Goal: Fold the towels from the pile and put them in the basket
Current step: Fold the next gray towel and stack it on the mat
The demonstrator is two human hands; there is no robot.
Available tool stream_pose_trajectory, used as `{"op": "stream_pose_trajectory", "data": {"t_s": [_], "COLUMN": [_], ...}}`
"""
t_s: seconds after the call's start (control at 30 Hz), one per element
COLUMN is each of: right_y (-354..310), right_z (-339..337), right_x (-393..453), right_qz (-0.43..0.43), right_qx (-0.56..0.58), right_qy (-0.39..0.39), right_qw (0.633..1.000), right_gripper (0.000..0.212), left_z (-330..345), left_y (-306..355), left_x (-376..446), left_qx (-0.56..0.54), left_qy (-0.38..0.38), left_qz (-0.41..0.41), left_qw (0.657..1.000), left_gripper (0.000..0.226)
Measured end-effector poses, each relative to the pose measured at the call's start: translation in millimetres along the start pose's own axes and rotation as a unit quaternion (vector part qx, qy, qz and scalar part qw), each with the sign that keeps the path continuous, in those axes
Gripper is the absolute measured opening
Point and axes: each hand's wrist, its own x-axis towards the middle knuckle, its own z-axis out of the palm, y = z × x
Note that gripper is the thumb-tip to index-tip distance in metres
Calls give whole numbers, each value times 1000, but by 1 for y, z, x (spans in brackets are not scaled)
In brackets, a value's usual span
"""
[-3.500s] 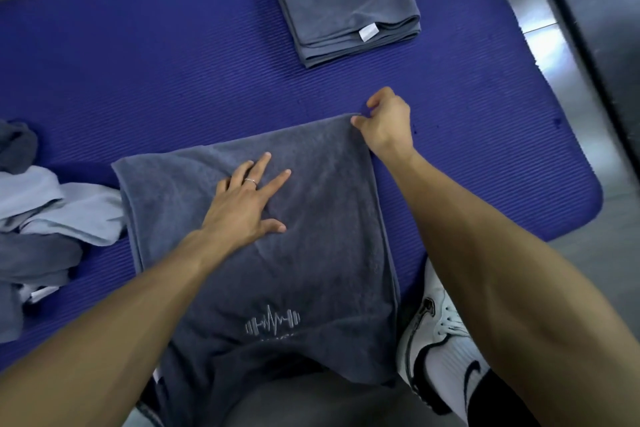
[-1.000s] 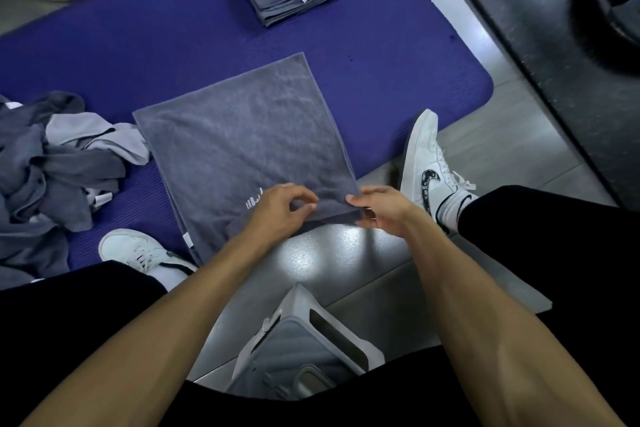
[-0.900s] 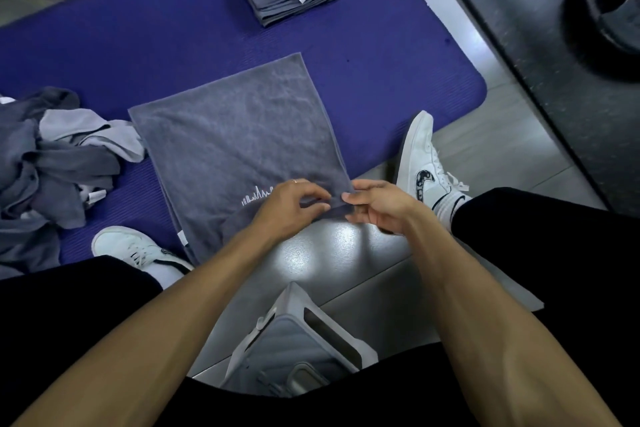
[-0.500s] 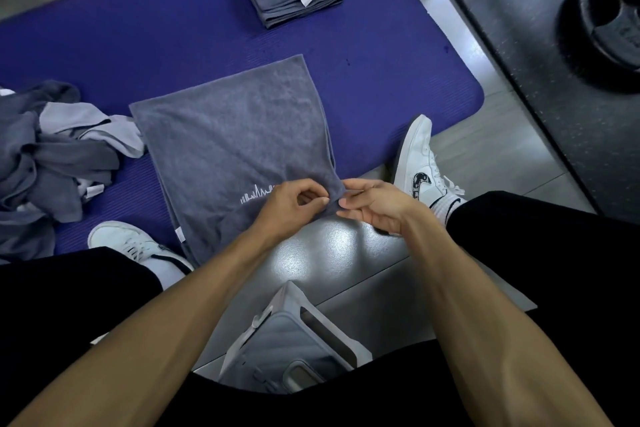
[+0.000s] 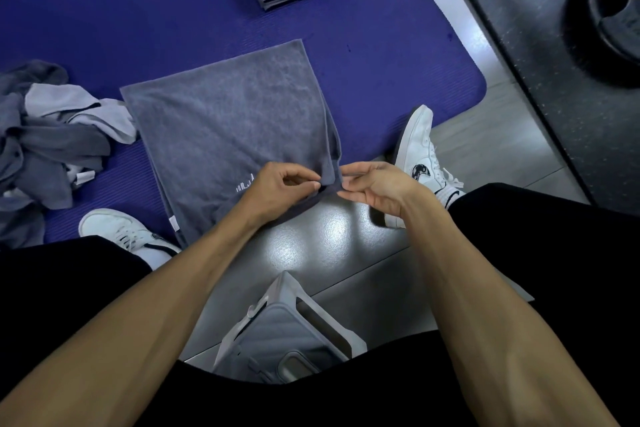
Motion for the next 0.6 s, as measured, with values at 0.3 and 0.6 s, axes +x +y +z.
{"op": "stream_pose_trajectory", "data": {"t_s": [0.3, 0.6], "right_y": [-5, -6], "right_z": [6, 15], "right_x": [-8, -7], "right_qz": [3, -7], "right_qx": [-10, -135], "right_qy": [1, 77], "right_qw": [1000, 988], "right_gripper": [25, 25], "left_z": [2, 0], "left_y": [6, -2], "left_x": [1, -1], "left_qx": [77, 105], "left_qy": [-35, -33], "left_qz": [29, -13], "left_qw": [996, 994], "left_gripper": [15, 12]}}
